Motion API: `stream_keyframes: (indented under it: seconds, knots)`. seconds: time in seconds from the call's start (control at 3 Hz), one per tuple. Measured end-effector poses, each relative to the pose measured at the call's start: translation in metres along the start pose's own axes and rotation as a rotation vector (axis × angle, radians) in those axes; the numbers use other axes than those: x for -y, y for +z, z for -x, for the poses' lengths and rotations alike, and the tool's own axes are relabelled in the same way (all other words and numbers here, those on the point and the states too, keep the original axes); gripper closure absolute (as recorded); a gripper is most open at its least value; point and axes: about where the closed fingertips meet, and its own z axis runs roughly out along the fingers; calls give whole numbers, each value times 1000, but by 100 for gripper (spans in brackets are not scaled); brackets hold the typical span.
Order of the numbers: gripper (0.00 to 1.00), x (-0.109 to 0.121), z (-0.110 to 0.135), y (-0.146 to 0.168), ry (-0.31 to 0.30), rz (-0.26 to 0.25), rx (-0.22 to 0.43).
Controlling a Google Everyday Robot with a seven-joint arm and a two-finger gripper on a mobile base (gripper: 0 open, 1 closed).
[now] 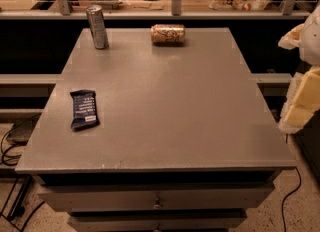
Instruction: Place orange can upright
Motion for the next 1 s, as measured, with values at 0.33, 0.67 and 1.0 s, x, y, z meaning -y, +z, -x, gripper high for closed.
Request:
stream_keyframes:
  seconds: [0.33,0.67,1.0]
  knots:
    - [0,1,0,0,-1,-2,1]
    - [0,20,5,3,-49,-10,9]
    - [0,55,27,-1,-155,-58,21]
